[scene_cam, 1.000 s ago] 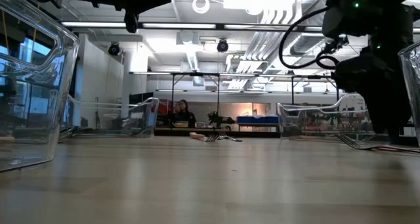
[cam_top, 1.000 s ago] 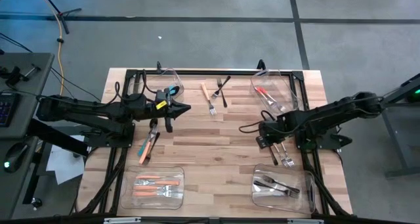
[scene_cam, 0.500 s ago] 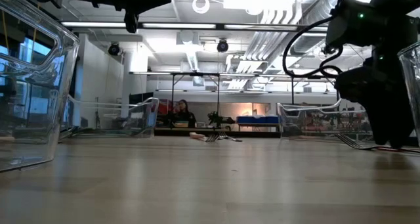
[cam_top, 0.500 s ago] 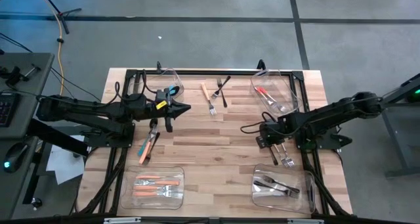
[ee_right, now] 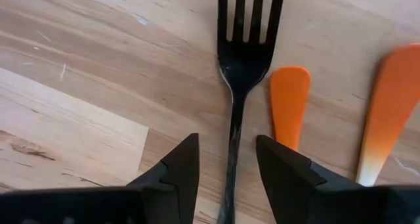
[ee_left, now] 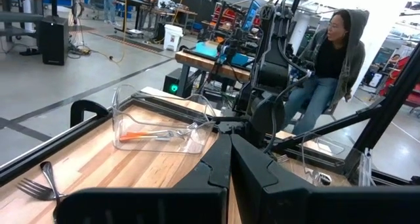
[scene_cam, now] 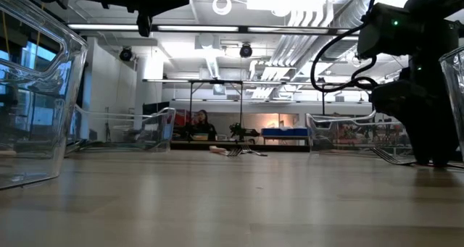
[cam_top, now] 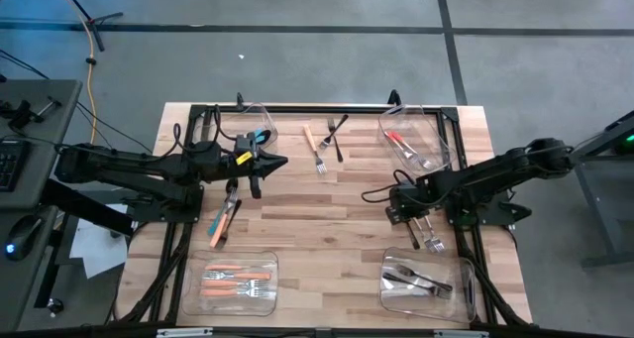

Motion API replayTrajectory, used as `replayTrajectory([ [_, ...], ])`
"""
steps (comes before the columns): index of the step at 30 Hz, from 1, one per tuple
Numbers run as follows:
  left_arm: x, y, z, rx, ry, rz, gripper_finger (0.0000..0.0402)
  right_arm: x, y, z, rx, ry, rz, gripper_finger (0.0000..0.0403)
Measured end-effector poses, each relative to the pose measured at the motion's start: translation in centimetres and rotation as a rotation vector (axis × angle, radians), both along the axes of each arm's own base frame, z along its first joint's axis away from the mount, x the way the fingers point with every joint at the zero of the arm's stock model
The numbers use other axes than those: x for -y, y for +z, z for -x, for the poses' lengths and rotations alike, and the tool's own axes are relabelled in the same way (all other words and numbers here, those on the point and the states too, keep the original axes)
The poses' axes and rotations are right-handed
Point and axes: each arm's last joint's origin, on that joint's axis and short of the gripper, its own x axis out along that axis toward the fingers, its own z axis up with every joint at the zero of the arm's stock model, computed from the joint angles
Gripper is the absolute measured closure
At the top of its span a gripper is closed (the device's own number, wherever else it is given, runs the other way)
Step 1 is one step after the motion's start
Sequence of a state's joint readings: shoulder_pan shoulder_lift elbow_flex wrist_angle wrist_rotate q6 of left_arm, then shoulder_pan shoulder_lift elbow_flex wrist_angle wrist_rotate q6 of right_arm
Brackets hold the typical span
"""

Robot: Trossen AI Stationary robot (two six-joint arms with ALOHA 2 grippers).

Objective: Sort silverware by color (type)
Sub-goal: Put the black fork into the bottom right transparent bin

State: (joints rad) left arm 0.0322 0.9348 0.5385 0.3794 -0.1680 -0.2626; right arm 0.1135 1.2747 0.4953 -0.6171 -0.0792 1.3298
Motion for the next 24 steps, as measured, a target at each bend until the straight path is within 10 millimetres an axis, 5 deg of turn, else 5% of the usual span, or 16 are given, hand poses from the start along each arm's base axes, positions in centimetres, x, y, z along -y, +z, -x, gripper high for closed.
replayTrajectory([
  [4,0.01,0.0,0.0,-0.001,0.0,-0.001,0.0401,0.03,-0.06,0.17,-0.018,-0.001,0.005,0.029],
  [11,0.0,-0.01,0.0,-0.001,0.003,-0.002,0.0401,0.08,-0.13,0.39,-0.039,0.0,0.02,0.0393],
  [24,-0.01,-0.01,0.0,-0.002,0.003,-0.002,0.0401,0.11,-0.15,0.37,-0.035,-0.012,0.028,0.0398],
])
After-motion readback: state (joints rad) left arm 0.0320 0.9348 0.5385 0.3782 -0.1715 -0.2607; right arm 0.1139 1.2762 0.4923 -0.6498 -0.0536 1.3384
